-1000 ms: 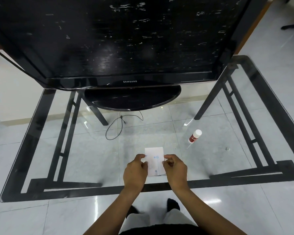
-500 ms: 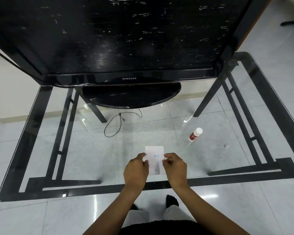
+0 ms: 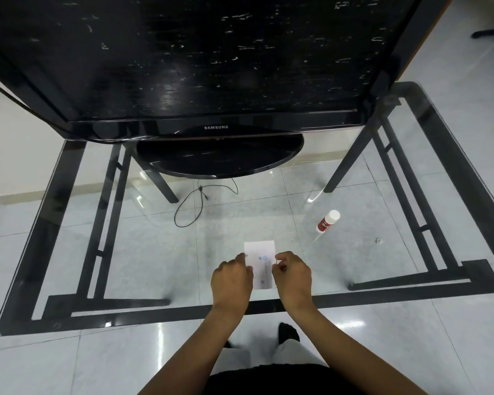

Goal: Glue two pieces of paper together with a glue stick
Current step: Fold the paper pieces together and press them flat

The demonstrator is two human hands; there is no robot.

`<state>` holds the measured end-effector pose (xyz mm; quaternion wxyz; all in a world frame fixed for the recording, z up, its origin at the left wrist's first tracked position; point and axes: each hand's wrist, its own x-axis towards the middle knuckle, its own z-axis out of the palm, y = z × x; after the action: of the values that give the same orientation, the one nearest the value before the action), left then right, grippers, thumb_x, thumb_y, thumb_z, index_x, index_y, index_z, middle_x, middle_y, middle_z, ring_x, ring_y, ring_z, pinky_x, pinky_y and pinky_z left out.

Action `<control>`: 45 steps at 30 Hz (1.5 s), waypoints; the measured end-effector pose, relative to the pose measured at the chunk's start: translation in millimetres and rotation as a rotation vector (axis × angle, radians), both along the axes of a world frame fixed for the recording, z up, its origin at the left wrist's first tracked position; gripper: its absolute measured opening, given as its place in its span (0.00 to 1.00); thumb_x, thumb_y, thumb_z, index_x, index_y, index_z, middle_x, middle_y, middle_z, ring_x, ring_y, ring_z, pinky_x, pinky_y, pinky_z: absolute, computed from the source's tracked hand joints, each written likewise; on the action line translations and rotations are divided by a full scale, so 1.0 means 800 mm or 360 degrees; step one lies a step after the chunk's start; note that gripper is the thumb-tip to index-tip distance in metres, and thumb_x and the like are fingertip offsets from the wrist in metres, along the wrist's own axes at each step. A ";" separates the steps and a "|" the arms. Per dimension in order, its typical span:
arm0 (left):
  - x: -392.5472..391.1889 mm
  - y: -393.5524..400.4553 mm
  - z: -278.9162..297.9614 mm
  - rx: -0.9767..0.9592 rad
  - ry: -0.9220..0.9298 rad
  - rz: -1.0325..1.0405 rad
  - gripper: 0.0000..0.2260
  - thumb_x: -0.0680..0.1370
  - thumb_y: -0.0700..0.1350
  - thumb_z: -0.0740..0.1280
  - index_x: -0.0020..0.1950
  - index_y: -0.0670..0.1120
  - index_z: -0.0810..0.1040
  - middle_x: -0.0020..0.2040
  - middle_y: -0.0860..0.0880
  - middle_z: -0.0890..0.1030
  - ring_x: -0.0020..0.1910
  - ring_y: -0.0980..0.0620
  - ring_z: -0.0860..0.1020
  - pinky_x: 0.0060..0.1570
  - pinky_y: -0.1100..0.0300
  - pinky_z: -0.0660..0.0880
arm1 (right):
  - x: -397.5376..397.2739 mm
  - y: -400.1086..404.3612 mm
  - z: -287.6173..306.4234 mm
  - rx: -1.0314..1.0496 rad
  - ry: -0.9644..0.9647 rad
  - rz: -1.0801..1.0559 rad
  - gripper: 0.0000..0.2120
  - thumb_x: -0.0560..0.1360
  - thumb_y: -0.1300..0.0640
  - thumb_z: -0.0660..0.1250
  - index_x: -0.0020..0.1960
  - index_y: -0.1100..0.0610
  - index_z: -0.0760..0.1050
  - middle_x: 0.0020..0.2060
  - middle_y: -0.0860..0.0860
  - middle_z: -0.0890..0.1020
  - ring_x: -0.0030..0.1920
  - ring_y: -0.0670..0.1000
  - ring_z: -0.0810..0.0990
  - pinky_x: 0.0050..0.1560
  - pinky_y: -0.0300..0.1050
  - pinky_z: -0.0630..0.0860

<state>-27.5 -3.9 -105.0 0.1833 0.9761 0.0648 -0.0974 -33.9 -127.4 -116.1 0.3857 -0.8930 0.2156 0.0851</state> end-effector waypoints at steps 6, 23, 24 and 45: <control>0.001 -0.003 -0.008 0.0131 -0.0085 -0.0108 0.14 0.51 0.41 0.82 0.32 0.44 0.82 0.18 0.49 0.75 0.16 0.51 0.73 0.16 0.67 0.67 | -0.001 -0.003 -0.001 -0.0081 -0.0019 0.0083 0.10 0.75 0.64 0.66 0.57 0.58 0.77 0.52 0.56 0.82 0.47 0.52 0.81 0.43 0.32 0.69; 0.004 0.011 -0.012 -0.0015 0.0018 -0.0250 0.16 0.78 0.44 0.63 0.65 0.44 0.74 0.49 0.42 0.84 0.48 0.43 0.81 0.44 0.56 0.75 | 0.015 -0.035 -0.005 -0.0141 -0.0044 0.0424 0.08 0.72 0.65 0.70 0.51 0.58 0.79 0.43 0.54 0.82 0.38 0.48 0.75 0.38 0.33 0.70; 0.005 0.014 -0.014 -0.0032 0.0039 -0.0275 0.18 0.78 0.45 0.63 0.67 0.45 0.72 0.49 0.43 0.84 0.49 0.44 0.81 0.46 0.56 0.75 | 0.017 -0.039 -0.004 -0.0131 -0.0041 0.0459 0.08 0.71 0.65 0.71 0.50 0.58 0.79 0.42 0.54 0.82 0.38 0.48 0.75 0.37 0.31 0.68; 0.002 0.017 -0.009 0.0175 0.0137 -0.0436 0.21 0.78 0.49 0.63 0.70 0.45 0.69 0.51 0.43 0.83 0.52 0.44 0.79 0.49 0.55 0.75 | 0.016 -0.058 0.013 -0.0609 0.0136 0.1275 0.26 0.71 0.52 0.71 0.66 0.53 0.67 0.60 0.52 0.71 0.46 0.57 0.80 0.43 0.48 0.78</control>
<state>-25.5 9.9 -111.8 0.1116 0.9793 -0.0561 -0.1595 -21.2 -173.7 -105.4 0.1408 -0.9571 -0.1198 0.2232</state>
